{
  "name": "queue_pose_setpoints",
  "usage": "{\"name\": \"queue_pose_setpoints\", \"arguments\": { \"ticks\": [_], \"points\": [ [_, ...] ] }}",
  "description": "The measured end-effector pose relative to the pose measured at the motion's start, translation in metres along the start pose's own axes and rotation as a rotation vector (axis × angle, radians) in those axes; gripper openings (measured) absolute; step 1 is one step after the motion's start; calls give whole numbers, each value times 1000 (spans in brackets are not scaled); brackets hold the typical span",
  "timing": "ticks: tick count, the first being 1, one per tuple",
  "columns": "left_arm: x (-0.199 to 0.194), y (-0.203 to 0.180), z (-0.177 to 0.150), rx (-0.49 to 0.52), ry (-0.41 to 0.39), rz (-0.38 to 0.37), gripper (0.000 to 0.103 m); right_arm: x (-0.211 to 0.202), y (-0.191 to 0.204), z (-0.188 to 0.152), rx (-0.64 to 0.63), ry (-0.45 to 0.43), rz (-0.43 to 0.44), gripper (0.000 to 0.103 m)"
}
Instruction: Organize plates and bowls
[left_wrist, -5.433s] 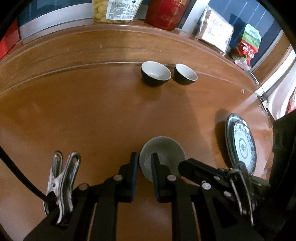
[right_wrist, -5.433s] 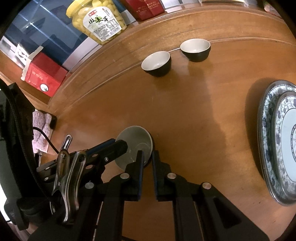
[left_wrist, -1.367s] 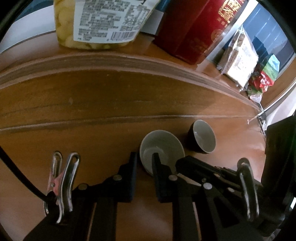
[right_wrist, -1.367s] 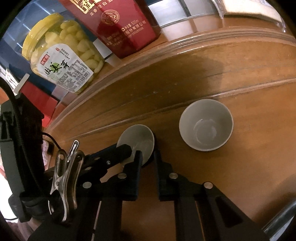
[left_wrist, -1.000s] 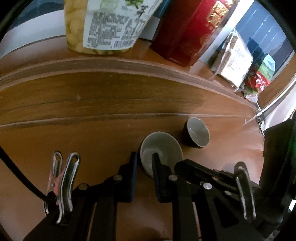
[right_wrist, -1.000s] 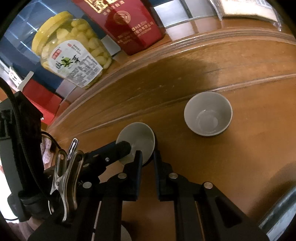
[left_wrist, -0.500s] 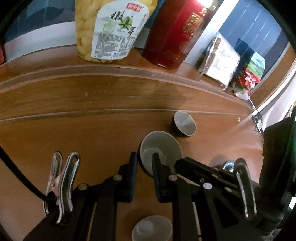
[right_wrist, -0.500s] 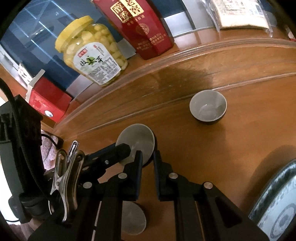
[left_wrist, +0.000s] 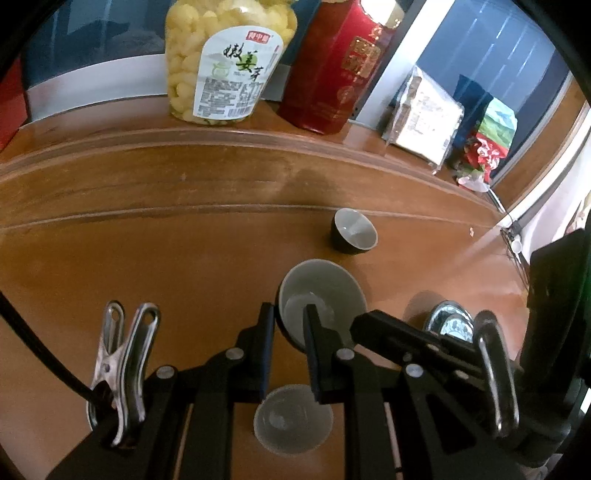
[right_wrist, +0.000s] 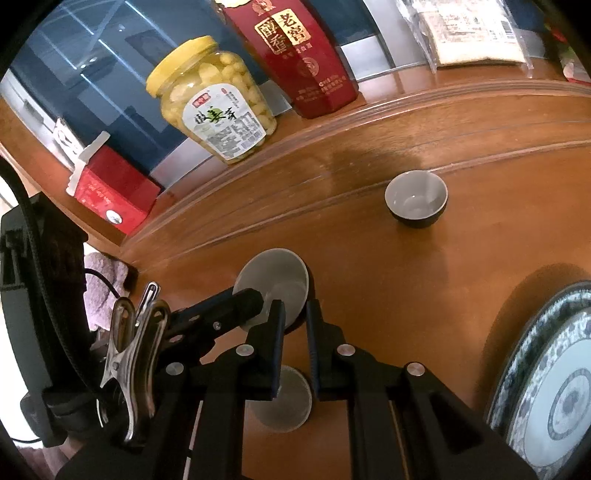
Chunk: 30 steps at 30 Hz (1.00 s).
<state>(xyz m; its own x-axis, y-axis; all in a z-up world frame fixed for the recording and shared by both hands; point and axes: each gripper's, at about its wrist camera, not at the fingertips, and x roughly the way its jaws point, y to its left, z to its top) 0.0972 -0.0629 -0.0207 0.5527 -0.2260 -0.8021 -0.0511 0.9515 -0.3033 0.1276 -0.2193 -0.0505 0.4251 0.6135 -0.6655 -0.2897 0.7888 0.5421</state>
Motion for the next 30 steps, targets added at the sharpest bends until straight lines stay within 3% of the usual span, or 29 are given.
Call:
{"name": "queue_pose_setpoints", "arguments": {
  "ticks": [30],
  "points": [
    [-22,3,-43,-10,22,22,16,-10,16,-43,-12,33,3,14]
  ]
}}
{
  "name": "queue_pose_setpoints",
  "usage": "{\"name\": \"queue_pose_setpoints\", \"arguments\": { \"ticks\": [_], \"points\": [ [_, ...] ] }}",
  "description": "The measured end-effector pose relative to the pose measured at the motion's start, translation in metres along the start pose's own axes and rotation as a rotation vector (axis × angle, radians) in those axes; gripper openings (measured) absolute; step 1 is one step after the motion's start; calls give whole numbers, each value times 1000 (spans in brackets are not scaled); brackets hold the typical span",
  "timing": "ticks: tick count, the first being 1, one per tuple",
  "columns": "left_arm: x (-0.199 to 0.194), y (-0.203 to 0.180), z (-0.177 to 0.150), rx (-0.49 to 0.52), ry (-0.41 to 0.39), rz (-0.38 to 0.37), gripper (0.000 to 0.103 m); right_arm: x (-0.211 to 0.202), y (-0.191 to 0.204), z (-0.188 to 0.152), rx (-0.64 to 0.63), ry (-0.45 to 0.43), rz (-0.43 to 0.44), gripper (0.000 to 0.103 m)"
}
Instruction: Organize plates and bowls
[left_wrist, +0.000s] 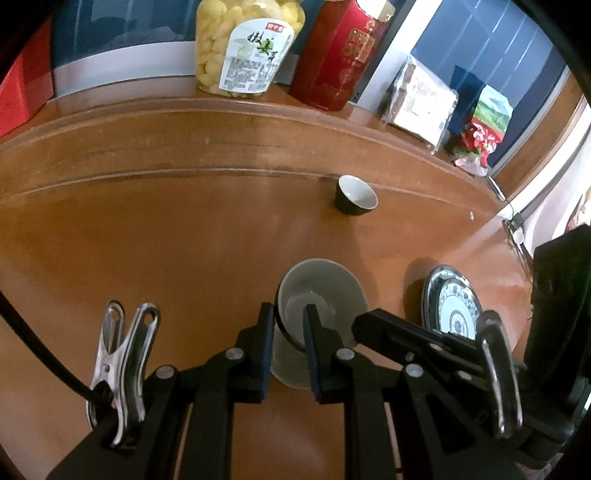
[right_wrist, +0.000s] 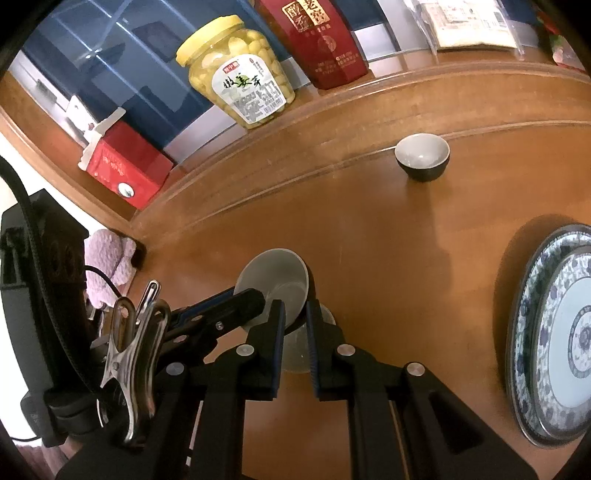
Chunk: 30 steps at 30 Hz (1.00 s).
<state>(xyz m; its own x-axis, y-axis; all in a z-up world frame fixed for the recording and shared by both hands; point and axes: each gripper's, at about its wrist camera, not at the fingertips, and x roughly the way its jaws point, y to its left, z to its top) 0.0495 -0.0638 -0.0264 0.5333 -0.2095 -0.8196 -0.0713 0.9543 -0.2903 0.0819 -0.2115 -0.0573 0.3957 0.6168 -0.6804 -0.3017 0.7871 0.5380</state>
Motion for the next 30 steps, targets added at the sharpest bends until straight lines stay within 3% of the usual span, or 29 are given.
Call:
{"name": "queue_pose_setpoints", "arguments": {
  "ticks": [30],
  "points": [
    [19,-1,-18,15,57,-12,14,8,-7,-17,1,69,-25,14]
  ]
}}
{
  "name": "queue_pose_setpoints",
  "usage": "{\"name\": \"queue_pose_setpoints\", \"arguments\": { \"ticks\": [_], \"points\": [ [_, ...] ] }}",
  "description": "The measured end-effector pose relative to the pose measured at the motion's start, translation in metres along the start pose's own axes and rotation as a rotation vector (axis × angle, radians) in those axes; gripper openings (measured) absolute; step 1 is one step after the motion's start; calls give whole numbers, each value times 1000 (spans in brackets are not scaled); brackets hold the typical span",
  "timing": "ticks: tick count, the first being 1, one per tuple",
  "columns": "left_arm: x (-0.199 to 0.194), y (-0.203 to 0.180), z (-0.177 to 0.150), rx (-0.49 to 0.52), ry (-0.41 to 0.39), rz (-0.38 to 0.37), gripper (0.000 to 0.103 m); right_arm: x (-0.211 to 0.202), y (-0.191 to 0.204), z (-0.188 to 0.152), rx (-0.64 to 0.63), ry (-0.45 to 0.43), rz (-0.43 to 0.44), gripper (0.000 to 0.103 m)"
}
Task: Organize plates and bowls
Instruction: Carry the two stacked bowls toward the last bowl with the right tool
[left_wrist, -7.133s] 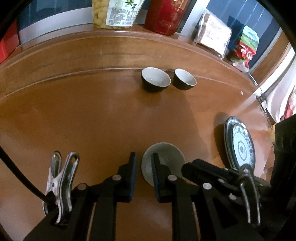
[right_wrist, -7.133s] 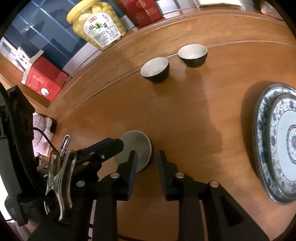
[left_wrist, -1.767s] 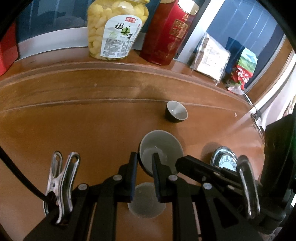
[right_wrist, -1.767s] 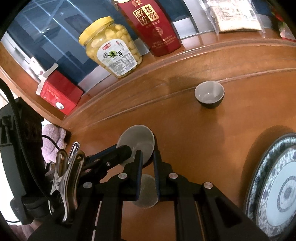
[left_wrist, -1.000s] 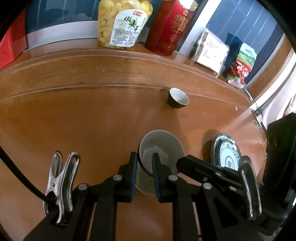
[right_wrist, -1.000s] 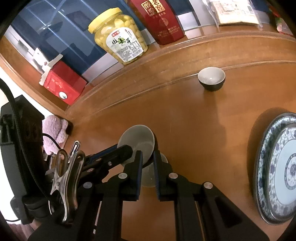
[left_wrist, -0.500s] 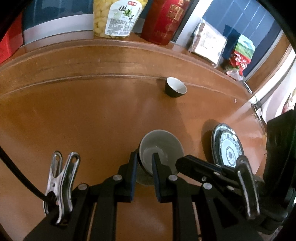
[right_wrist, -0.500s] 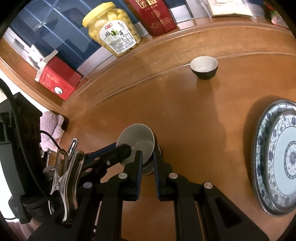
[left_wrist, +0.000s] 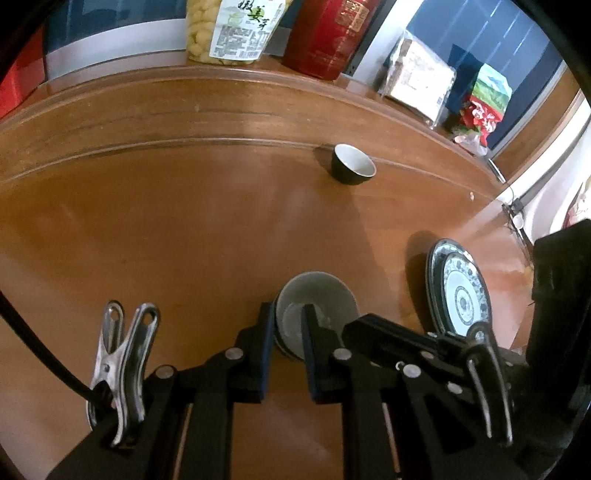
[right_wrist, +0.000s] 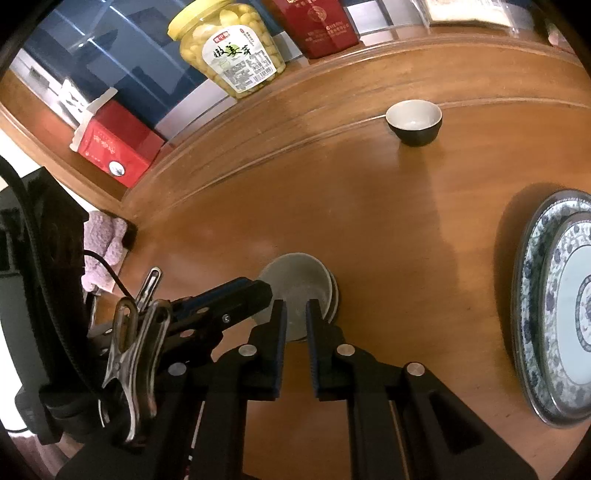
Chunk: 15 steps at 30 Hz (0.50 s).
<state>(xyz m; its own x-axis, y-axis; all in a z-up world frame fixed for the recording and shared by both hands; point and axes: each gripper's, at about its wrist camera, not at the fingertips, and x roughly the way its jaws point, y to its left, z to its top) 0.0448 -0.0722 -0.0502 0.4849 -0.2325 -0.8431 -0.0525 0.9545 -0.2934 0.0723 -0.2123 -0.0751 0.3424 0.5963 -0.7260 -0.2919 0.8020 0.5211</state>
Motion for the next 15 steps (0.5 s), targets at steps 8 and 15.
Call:
{"name": "queue_pose_setpoints", "arguments": {
  "ticks": [8,15],
  "points": [
    [3,2,1,-7,8,2,14,0,2,-2,-5,0,-2,14],
    [1,0,3,-3,-4,31,23,-1,-2,-1,17,8,26,14]
  ]
}}
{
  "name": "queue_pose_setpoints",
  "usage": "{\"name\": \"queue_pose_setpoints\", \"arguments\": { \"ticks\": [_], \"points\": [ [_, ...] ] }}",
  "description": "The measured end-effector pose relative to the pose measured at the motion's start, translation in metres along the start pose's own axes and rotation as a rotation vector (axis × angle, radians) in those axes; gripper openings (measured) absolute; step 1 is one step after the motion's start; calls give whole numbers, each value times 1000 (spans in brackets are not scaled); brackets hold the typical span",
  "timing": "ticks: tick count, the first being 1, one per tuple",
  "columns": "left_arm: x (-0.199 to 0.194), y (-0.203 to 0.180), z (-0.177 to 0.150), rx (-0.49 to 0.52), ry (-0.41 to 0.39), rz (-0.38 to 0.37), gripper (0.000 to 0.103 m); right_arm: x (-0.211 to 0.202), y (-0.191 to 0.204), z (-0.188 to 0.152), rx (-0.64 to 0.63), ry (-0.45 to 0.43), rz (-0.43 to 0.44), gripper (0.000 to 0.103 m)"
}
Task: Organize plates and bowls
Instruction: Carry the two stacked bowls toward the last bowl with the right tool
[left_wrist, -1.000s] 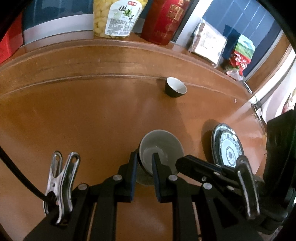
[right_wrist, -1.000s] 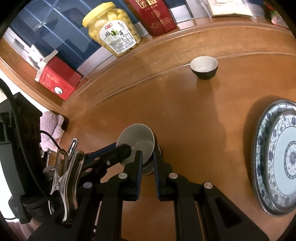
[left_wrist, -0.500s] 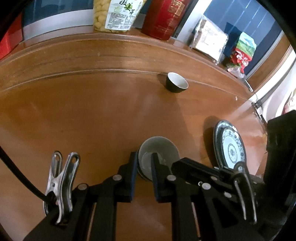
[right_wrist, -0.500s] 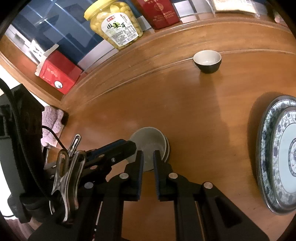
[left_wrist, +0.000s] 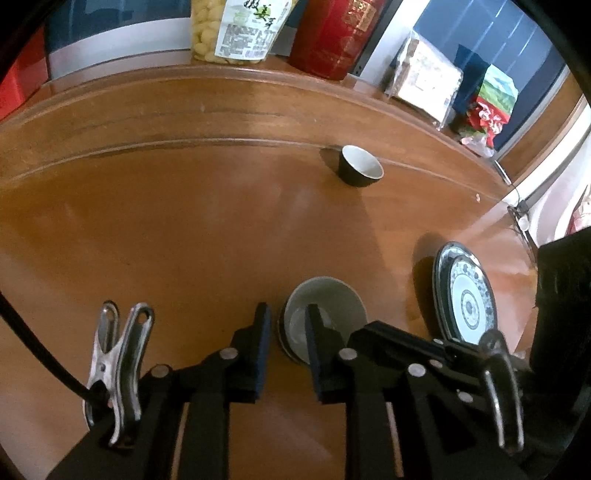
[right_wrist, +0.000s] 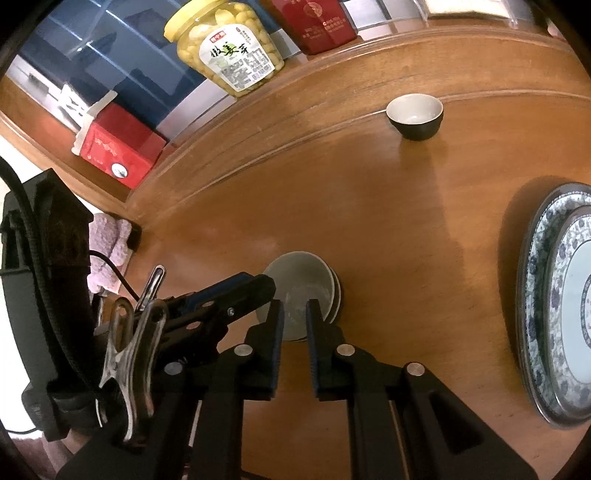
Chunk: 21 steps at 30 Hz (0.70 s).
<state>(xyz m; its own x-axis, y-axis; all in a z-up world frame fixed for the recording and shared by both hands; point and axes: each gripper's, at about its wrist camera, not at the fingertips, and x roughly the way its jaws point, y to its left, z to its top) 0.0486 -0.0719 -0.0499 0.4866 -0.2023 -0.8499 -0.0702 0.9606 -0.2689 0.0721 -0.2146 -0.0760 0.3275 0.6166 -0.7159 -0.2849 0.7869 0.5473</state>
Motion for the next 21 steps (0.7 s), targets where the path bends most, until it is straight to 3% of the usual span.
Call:
{"name": "queue_pose_setpoints", "arguments": {
  "ticks": [4,21],
  "points": [
    [-3,0,4,-1,-13,21,31,-4,-3,0,7,-9,3,17],
    [-9,-9,31,27,-55,19,32,-27,-18,20,25,-84,-16,20]
  ]
}}
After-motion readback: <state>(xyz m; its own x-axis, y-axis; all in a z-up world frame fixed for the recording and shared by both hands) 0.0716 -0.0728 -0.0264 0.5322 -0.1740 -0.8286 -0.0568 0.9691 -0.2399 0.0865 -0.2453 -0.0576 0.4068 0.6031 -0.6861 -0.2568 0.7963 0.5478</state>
